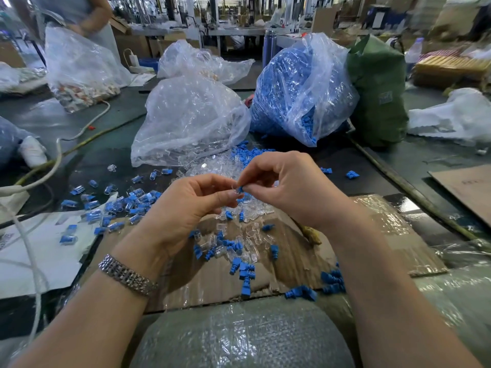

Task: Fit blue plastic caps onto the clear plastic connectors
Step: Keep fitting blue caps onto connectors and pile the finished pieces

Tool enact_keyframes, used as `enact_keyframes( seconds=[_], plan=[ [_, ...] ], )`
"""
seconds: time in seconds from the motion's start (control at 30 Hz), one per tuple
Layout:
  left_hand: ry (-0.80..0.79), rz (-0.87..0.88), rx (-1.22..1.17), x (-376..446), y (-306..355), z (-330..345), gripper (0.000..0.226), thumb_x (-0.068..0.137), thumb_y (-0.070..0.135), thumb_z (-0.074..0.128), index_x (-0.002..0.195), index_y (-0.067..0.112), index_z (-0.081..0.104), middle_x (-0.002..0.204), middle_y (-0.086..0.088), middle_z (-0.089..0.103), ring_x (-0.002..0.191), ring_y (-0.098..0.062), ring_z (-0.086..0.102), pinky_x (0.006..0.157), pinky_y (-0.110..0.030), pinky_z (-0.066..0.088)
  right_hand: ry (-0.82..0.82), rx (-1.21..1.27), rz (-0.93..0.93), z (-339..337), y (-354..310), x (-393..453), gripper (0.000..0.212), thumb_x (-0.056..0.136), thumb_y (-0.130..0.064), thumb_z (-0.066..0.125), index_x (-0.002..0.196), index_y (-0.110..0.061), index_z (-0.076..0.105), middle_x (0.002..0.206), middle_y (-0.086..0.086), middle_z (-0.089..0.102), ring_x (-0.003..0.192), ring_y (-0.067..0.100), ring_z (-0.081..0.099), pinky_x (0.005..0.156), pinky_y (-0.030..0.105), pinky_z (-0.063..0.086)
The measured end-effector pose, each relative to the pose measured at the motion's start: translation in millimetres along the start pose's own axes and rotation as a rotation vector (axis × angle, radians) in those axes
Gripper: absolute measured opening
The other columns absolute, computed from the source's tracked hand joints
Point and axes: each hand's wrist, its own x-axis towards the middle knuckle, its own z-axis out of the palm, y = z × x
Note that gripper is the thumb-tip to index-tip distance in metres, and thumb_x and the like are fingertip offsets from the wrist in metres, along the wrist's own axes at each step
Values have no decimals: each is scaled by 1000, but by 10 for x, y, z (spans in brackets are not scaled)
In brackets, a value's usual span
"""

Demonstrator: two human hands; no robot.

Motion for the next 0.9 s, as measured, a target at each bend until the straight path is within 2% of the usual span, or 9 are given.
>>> enact_keyframes(
  seconds=[0.23, 0.37, 0.47, 0.53, 0.6, 0.7, 0.8, 0.87, 0.9],
  plan=[
    [-4, 19, -22, -16, 25, 18, 30, 65, 34, 80, 93, 22, 79, 93, -6, 78, 86, -12, 73, 80, -28, 50, -17, -24, -16, 6, -27, -2, 11, 88, -6, 76, 92, -15, 78, 84, -3, 73, 80, 11, 69, 79, 31, 57],
    [-2, 31, -86, -15, 38, 3, 28, 65, 32, 80, 91, 24, 81, 97, -8, 78, 89, -16, 72, 81, -30, 52, 39, 41, 67, -102, 14, 15, 14, 89, -25, 78, 102, -22, 73, 88, -8, 72, 83, 6, 68, 79, 22, 55],
    [14, 36, -161, -15, 42, -8, 24, 64, 27, 81, 87, 23, 81, 96, -10, 77, 89, -17, 72, 78, -24, 56, 128, -278, 333, -174, 179, 34, 31, 89, -48, 72, 102, -20, 65, 98, -6, 67, 91, 13, 63, 82, 32, 51],
    [18, 44, -198, -16, 44, -7, 24, 62, 26, 81, 86, 22, 81, 94, -10, 77, 87, -16, 72, 74, -21, 57, -24, -513, 590, -152, 267, 26, 47, 85, -63, 68, 91, -18, 57, 104, 4, 59, 100, 25, 58, 84, 39, 48],
    [15, 51, -201, -13, 49, -5, 26, 61, 27, 82, 87, 22, 81, 92, -8, 77, 86, -15, 72, 72, -19, 57, -161, -639, 710, -90, 304, 29, 58, 81, -69, 69, 72, -18, 43, 101, 10, 53, 100, 30, 52, 83, 40, 43],
    [2, 60, -193, -5, 43, -10, 34, 60, 31, 83, 93, 25, 82, 95, -4, 78, 88, -13, 72, 73, -20, 58, -196, -704, 714, -50, 280, 46, 60, 82, -67, 70, 68, -18, 38, 96, 8, 51, 110, 33, 48, 93, 46, 47],
    [11, 65, -186, 11, 16, -30, 37, 61, 33, 83, 97, 25, 82, 99, -5, 78, 93, -16, 71, 76, -22, 57, -204, -711, 715, -48, 277, 47, 48, 90, -55, 66, 72, -17, 43, 80, 2, 44, 116, 33, 44, 99, 53, 43],
    [27, 60, -226, 27, -9, -48, 33, 66, 27, 82, 98, 21, 82, 101, -8, 77, 92, -16, 71, 74, -20, 57, -209, -694, 707, -38, 286, 54, 39, 93, -45, 64, 74, -16, 47, 80, 4, 45, 114, 33, 42, 96, 51, 42],
    [41, 51, -255, 38, -19, -60, 30, 69, 23, 81, 99, 19, 82, 102, -10, 77, 91, -16, 71, 72, -20, 57, -202, -663, 702, -34, 288, 56, 36, 93, -41, 63, 74, -15, 48, 82, 6, 47, 110, 33, 42, 88, 47, 43]
  ],
)
